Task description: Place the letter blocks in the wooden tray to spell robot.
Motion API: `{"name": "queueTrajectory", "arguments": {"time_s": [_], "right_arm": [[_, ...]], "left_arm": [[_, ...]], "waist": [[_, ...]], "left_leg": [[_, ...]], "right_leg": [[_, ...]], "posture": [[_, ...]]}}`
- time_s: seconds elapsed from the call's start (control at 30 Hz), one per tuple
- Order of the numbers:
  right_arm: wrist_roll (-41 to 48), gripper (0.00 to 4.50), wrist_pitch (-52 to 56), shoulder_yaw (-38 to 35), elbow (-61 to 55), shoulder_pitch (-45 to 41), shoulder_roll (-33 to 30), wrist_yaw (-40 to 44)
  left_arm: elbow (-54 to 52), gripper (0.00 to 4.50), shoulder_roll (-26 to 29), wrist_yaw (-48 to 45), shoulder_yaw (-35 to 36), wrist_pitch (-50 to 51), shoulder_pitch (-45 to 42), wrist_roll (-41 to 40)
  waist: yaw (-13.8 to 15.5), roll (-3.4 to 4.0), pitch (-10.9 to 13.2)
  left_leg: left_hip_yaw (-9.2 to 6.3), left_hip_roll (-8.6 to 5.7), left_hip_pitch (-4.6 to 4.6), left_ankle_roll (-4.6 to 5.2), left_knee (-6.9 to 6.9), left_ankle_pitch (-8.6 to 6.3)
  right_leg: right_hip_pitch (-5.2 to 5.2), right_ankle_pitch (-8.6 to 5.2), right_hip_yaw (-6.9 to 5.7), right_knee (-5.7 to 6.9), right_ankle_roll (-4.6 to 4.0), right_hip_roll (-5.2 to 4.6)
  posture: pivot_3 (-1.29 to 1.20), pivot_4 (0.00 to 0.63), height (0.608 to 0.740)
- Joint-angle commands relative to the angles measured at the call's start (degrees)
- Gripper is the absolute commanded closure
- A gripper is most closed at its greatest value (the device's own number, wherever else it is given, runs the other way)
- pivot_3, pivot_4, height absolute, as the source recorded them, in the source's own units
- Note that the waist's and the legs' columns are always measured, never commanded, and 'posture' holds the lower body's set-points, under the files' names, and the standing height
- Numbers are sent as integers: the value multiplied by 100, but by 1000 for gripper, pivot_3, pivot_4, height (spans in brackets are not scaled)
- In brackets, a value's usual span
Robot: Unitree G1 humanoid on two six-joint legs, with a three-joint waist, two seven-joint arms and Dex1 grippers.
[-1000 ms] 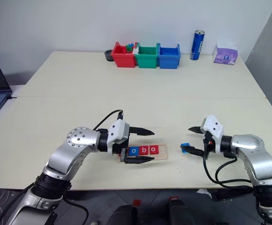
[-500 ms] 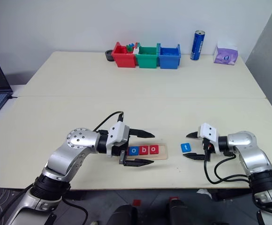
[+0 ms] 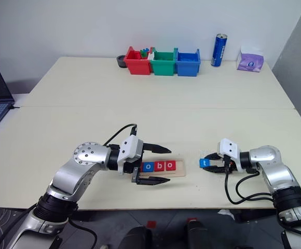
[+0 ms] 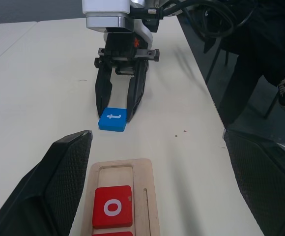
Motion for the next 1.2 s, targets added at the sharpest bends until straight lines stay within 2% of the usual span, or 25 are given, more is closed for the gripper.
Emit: {"name": "queueTrajectory", "arguments": {"time_s": [0.03,0.23,0.4,0.53,0.8,1.2], "right_arm": [[-14,3053,-121,-86,-7,-120,-4,17],[99,3053,93,-98,-472,-185,65,-74],[284,3053,651,-1,-1187,-322,338,-176],[192,3053,755,197,-1320,-425,519,-152],[-113,3053,420,576,-944,-636,635,17],[-441,3053,-48,761,-434,-790,744,38]], "left_arm": [[-207,0,-1,-13,-20,-52,-41,-59],[-151,0,168,-70,181,-124,33,-99],[61,0,687,-317,593,-340,265,-169],[242,0,947,-459,779,-538,394,-158],[129,0,885,-307,750,-534,419,-153],[61,0,866,-323,716,-523,403,-171]], "waist": [[0,0,0],[-8,0,0],[-33,3,2],[-7,3,2],[15,1,2],[4,1,2]], "left_leg": [[0,0,0,0,0,0],[0,0,1,0,0,0],[-11,8,6,0,-3,0],[-9,4,4,0,-1,0],[-4,0,-3,0,4,0],[-5,2,0,0,3,0]], "right_leg": [[0,0,0,0,0,0],[0,0,1,1,0,0],[0,0,3,5,-1,5],[0,0,-4,4,-1,2],[0,0,-6,-1,0,-11],[0,0,-7,3,-1,-3]], "posture": [[0,150,740],[0,150,740],[0,150,740],[0,150,740],[0,150,740],[0,150,740]]}}
